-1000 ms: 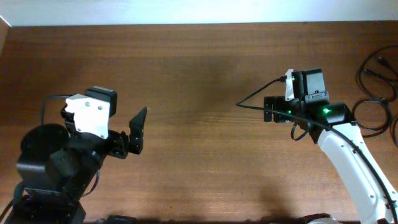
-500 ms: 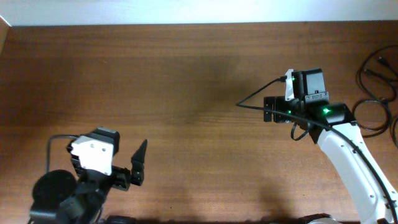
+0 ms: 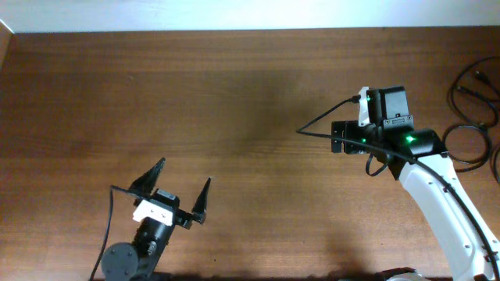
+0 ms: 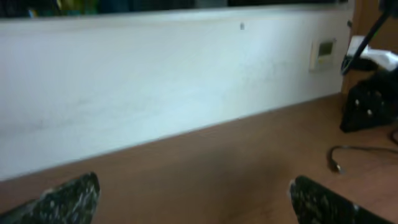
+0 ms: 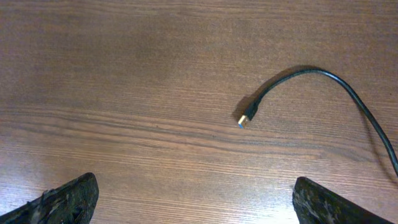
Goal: Untangle cables
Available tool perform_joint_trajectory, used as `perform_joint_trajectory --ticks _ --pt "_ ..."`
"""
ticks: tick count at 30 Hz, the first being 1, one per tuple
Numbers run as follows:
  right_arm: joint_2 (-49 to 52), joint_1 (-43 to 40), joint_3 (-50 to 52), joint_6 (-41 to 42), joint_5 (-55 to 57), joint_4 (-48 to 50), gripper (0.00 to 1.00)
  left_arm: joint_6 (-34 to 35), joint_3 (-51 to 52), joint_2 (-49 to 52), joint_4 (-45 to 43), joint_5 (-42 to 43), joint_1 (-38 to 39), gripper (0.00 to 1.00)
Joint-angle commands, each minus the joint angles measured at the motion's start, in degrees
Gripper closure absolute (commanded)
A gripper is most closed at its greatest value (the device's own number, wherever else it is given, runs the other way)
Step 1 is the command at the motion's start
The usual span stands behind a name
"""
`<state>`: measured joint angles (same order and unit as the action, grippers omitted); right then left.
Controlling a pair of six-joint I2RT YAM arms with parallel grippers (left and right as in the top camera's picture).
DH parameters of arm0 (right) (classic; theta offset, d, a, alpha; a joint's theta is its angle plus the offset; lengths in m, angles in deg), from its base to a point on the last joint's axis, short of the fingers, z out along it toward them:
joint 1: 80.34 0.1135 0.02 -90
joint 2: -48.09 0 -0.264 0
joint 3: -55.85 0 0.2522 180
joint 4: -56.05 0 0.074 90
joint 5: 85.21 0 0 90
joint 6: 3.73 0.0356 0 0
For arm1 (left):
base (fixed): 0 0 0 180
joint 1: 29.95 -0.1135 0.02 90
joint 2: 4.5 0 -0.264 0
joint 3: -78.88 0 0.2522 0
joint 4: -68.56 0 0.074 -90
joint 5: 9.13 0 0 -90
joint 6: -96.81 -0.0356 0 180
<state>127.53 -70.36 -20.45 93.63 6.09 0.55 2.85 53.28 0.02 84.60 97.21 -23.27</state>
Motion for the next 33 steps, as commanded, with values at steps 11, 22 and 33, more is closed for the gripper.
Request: perform_joint_trajectory --ticks 11,22,33 --pt "-0.33 0.52 0.2 0.17 0.5 0.15 0.01 -10.05 11.37 -4.26 0.07 -12.66 -0.2 0.01" --pt "-0.33 0.52 0.2 0.17 0.5 0.15 0.01 -8.11 11.37 -4.22 2.32 -13.84 -0.09 0.01" --pt "-0.33 0.52 0.2 0.17 0.5 0.15 0.01 -8.11 11.34 -4.22 2.32 -13.81 -0.09 0.01"
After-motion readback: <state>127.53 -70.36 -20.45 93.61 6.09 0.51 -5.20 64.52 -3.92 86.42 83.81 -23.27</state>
